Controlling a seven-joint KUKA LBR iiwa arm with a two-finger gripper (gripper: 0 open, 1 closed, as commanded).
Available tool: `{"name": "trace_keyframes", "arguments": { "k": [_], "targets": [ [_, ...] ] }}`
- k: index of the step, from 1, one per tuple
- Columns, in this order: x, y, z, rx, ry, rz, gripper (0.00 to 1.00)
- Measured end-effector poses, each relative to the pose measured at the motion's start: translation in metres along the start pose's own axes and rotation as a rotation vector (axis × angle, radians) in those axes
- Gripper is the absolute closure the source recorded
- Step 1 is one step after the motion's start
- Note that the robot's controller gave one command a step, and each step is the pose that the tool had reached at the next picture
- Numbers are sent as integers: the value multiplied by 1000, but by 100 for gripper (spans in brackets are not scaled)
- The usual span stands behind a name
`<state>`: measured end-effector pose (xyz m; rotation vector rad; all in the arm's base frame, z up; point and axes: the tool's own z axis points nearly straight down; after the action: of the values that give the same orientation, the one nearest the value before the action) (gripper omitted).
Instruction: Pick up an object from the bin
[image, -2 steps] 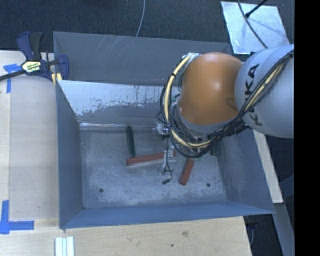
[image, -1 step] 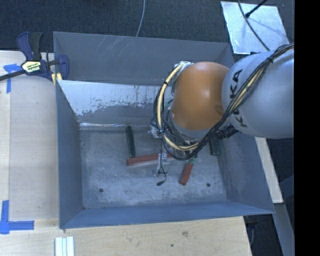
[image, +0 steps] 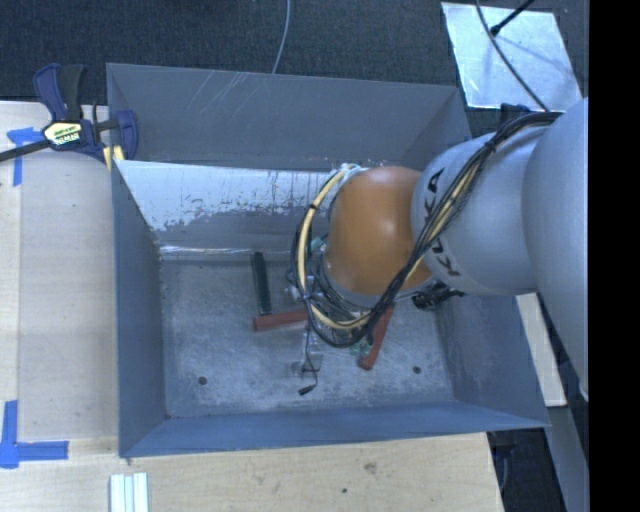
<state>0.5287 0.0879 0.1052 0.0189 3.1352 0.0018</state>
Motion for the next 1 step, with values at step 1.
{"name": "trace_keyframes", "arguments": {
  "k": [1],
  "targets": [
    [-33,-26,34,0,0,-94,100]
  ]
}}
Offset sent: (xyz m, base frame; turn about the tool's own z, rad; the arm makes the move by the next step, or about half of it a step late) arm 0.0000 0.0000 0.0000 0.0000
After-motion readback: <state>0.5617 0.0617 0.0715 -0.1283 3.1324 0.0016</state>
